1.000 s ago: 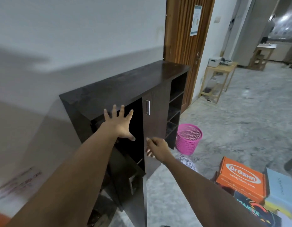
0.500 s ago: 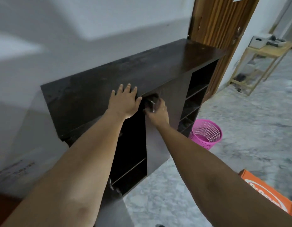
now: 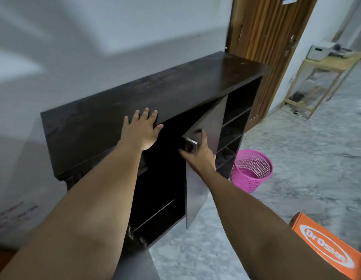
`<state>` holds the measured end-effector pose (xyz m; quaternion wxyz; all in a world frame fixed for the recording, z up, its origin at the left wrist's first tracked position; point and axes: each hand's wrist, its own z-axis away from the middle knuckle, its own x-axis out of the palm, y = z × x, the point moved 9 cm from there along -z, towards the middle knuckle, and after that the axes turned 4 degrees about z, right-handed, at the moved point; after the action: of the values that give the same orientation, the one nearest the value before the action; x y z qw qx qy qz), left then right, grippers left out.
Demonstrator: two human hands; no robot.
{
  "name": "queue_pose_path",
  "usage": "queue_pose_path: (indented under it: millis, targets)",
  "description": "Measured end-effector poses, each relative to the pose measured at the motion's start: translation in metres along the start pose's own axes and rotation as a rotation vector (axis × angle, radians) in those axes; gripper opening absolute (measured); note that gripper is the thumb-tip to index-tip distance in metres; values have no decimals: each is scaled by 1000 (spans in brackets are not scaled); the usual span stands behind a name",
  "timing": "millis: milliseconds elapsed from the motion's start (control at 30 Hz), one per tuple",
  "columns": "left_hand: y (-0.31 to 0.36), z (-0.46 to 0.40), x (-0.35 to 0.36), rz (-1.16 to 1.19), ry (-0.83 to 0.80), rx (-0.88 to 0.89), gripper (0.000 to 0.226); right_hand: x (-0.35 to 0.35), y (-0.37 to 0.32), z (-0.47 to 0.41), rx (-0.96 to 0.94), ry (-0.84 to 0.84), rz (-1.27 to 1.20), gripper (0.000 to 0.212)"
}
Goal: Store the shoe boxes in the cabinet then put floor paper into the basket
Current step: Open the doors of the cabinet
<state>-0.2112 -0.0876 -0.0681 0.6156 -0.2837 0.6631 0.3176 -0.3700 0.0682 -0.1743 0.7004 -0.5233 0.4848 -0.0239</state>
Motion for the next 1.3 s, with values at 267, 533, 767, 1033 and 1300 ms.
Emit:
queue_pose_path:
  millis: [267, 533, 767, 1033, 1300]
  targets:
    - [16, -6, -10, -45, -35, -24, 66, -72, 78, 24, -124, 77, -62, 84]
    - [78, -20, -4, -68, 133, 228, 53, -175, 189, 34, 175, 482, 96, 32]
    - [88, -26, 8, -110, 199, 174, 64, -179, 206, 3, 401, 461, -72, 101]
    - [88, -28, 10, -155, 187, 173, 76, -167, 200, -16, 553, 444, -123, 119]
    - [117, -6, 20, -100, 56, 74, 93, -195, 189, 17, 585, 395, -80, 103]
